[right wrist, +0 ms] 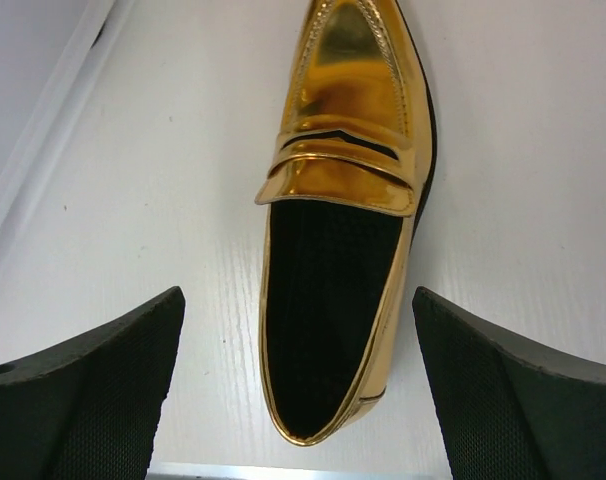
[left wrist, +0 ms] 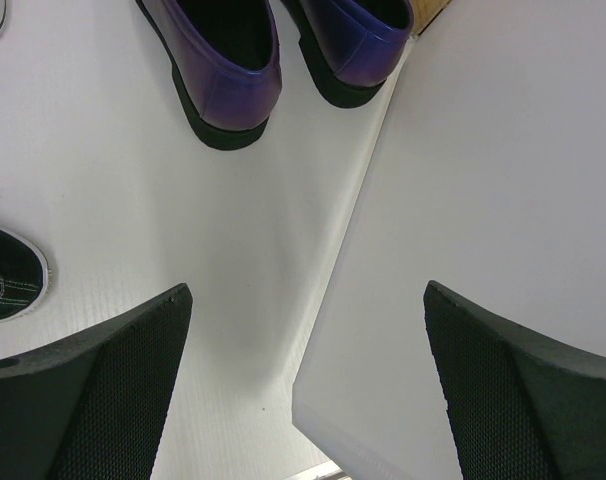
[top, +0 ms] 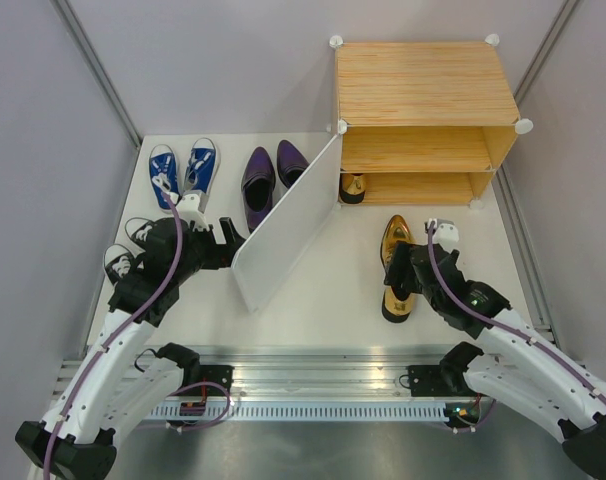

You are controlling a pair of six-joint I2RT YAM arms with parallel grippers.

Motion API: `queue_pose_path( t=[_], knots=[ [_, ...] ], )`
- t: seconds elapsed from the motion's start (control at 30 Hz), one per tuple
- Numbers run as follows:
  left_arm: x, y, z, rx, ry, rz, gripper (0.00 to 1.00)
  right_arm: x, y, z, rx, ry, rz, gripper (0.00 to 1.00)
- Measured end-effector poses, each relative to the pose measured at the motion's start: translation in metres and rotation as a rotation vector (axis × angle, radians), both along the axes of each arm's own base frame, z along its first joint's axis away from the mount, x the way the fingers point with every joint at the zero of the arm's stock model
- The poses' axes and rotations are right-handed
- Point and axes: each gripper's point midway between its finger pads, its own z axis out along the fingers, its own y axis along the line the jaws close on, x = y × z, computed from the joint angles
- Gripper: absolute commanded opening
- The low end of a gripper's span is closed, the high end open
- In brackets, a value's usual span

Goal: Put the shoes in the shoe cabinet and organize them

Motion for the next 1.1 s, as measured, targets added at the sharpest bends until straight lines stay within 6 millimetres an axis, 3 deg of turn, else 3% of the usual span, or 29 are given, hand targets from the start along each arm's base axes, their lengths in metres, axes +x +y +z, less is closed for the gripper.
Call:
queue_pose_path(
  t=[0.3,0.57,1.1],
  knots=[
    [0.000,0.000,0.000,0.000,0.000,0.000,0.99,-0.004,-0.014,-0.009,0.006,0.033,-0.110,0.98],
    [0.000,0.000,0.000,0.000,0.000,-0.001,0.99,-0.011,-0.016,-0.047,-0.016,0.103,-0.128,0.98],
    [-0.001,-0.003,0.000,0.000,0.001,-0.012,0.99,-0.010,-0.008,-0.093,-0.015,0.154,-0.128,0.98]
  ],
)
